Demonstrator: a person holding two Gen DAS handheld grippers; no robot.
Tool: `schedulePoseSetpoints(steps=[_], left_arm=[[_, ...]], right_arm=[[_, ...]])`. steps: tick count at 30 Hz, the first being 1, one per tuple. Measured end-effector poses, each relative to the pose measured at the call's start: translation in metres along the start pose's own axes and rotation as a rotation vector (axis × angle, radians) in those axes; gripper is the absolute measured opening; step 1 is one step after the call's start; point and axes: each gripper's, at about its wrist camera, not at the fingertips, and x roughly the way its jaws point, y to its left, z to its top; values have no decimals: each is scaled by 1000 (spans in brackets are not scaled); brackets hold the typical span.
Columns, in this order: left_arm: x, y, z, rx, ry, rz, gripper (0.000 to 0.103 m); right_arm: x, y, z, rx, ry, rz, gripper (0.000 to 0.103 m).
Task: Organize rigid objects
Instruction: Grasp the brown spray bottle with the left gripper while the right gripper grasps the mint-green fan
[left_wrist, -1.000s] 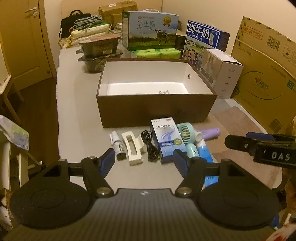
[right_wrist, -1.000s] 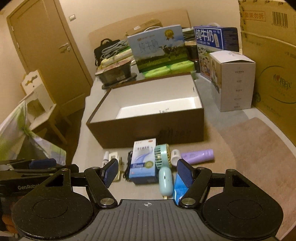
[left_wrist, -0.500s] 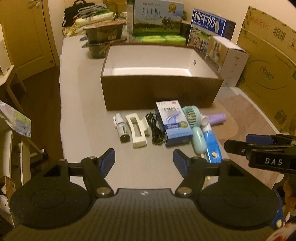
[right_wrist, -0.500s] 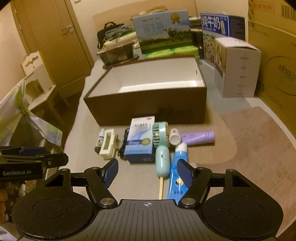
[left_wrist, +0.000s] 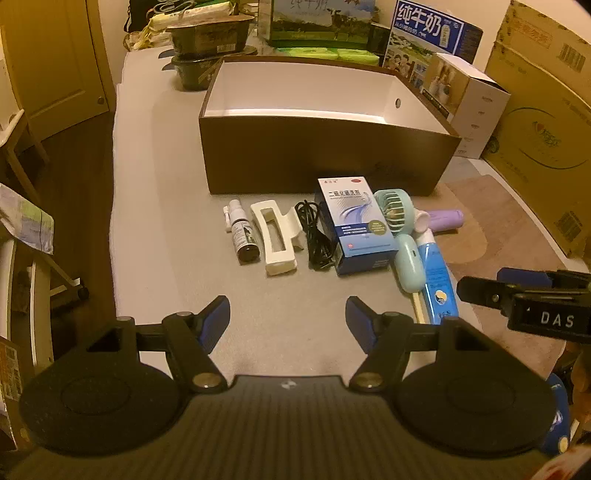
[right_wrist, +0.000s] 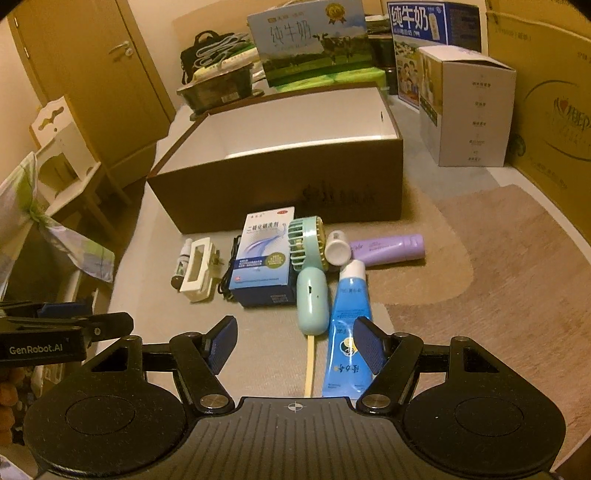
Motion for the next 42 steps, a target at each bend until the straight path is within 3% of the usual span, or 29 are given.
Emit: schedulePoseSetpoints(steps=[8, 12, 24, 42], left_arm=[[18, 0, 1, 6, 4, 12, 67], [28, 5, 4, 3, 9, 14, 67], [53, 21, 13, -8, 9, 36, 66], [91, 46, 29, -26, -6, 71, 57]], right_arm=[[18, -1, -2, -4, -4, -3, 69], [28, -3, 1, -12, -6, -6, 55], [66, -11, 12, -16, 13, -39, 45], [114, -13, 23, -25, 46, -70, 37]])
